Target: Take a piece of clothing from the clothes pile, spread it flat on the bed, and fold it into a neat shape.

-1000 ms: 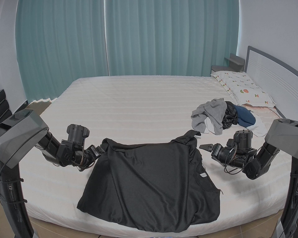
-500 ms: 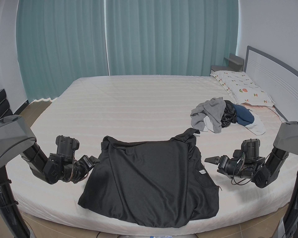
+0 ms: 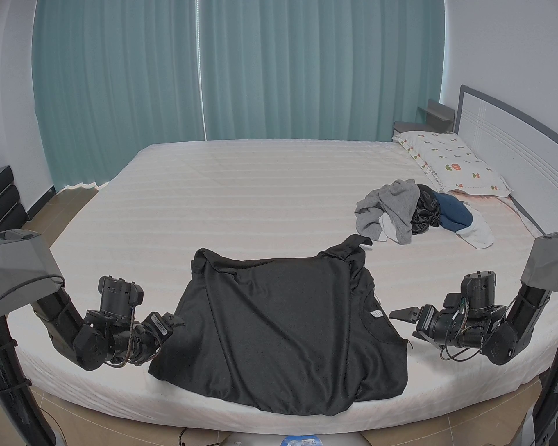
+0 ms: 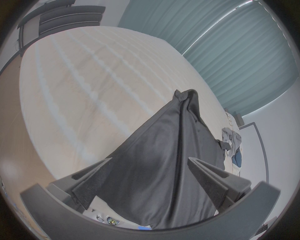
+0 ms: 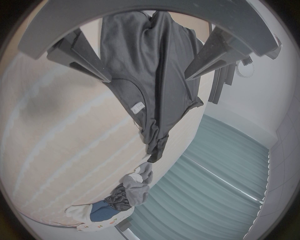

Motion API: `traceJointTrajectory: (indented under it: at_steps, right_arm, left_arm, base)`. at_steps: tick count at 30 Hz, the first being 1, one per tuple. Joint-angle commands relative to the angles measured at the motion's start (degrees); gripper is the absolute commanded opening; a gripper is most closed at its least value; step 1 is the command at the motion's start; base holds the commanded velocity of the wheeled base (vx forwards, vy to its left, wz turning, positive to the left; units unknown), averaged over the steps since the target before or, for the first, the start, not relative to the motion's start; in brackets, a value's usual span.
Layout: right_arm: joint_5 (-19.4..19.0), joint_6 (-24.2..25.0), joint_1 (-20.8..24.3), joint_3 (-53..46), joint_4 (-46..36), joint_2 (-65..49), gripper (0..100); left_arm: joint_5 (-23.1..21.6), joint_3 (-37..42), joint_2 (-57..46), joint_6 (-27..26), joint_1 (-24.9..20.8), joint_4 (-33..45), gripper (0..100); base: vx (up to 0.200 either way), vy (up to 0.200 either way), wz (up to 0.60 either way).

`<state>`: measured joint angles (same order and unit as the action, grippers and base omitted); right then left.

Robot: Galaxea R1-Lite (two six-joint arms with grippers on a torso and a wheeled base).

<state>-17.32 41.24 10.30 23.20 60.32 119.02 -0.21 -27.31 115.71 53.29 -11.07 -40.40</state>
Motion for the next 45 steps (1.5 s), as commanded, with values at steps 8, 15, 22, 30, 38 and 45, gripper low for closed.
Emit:
traceJointTrajectory:
  at_steps: [8,15,22,30,38,45]
  right_arm:
    - [-0.08,0.07,0.07,-1.67,-0.03,0.16,100]
    - [-0.08,0.16,0.6,-1.75,-0.03,0.34,100]
    - [0.01,0.24,0.95,-1.75,0.06,0.34,100]
    - [0.18,-0.02,1.04,-1.75,-0.03,0.34,100]
    - [0.45,-0.2,1.04,-1.31,-0.11,1.39,100]
    - [0.71,-1.34,1.04,-0.08,-0.73,4.03,100]
  left_arm:
    - [0.65,1.91,3.2,2.26,0.08,-1.52,100]
    - [3.9,0.85,10.06,3.32,-0.09,-8.91,100]
    - [4.34,-1.08,11.38,3.23,-0.01,-9.61,100]
    - [4.43,-2.58,11.99,3.05,0.26,-9.52,100]
    - [4.51,-1.52,11.73,3.05,0.26,-9.43,0]
    - [4.51,0.94,7.77,2.96,0.52,-9.35,0]
  base:
    - [0.0,0.0,0.0]
    - [0.0,0.0,0.0]
    - [0.0,0.0,0.0]
    - [0.0,0.0,0.0]
    - [0.0,0.0,0.0]
    - [0.0,0.0,0.0]
